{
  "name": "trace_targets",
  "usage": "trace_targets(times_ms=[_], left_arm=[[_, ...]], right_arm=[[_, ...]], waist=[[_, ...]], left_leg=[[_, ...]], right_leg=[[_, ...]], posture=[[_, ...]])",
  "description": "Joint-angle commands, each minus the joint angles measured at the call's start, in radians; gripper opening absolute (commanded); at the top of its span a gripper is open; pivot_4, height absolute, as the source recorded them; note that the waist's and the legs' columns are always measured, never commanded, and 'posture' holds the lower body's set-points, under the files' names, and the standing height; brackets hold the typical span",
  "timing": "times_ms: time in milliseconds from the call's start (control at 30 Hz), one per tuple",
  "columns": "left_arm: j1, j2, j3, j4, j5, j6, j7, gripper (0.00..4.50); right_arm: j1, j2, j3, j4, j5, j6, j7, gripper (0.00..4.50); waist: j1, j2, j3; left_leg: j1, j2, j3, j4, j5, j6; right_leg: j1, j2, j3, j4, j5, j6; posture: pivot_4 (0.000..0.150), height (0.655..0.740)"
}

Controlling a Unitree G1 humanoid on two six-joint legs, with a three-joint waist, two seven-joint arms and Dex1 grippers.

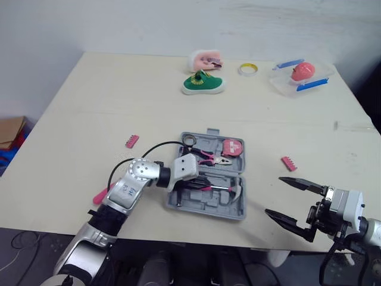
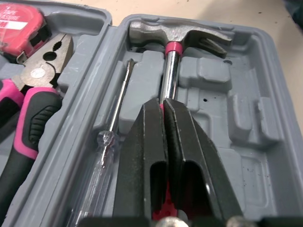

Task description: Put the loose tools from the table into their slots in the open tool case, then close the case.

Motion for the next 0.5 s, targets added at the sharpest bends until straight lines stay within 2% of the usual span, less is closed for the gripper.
trace_targets(times_ms=[33, 133, 333, 500], left_arm=[[0.033, 0.029, -0.087, 0.062, 0.093, 0.081, 0.009, 0.06], [0.031, 0.047, -0.138, 0.075, 0.142, 0.118, 0.020, 0.06], [0.052, 0.033, -0.188, 0.100, 0.156, 0.199, 0.036, 0.06], [0.058, 0.025, -0.201, 0.150, 0.165, 0.190, 0.050, 0.06]], right_arm=[[0.005, 0.001, -0.025, -0.039, 0.002, -0.005, -0.011, 4.50], [0.013, 0.003, -0.029, -0.039, 0.000, -0.008, -0.016, 4.50], [0.016, 0.009, -0.028, -0.034, -0.007, -0.021, -0.022, 4.50], [0.010, 0.010, -0.028, -0.025, -0.011, -0.029, -0.023, 4.50]], waist=[[0.003, 0.000, -0.001], [0.003, 0.003, -0.007], [0.003, 0.008, -0.026], [0.003, 0.010, -0.035]], left_leg=[[0.002, 0.000, 0.000, 0.000, -0.002, 0.003], [0.014, 0.001, 0.000, -0.004, -0.006, 0.003], [0.015, 0.001, -0.001, -0.005, -0.008, 0.004], [0.021, 0.002, -0.003, -0.007, -0.012, 0.000]], right_leg=[[0.002, 0.000, 0.000, 0.000, 0.000, 0.000], [0.014, 0.000, 0.000, -0.006, 0.000, 0.000], [0.016, 0.000, 0.000, -0.010, 0.000, 0.000], [0.024, 0.000, 0.000, -0.016, 0.000, 0.000]], posture=[[0.150, 0.7400], [0.150, 0.7400], [0.150, 0.7400], [0.150, 0.7400]])
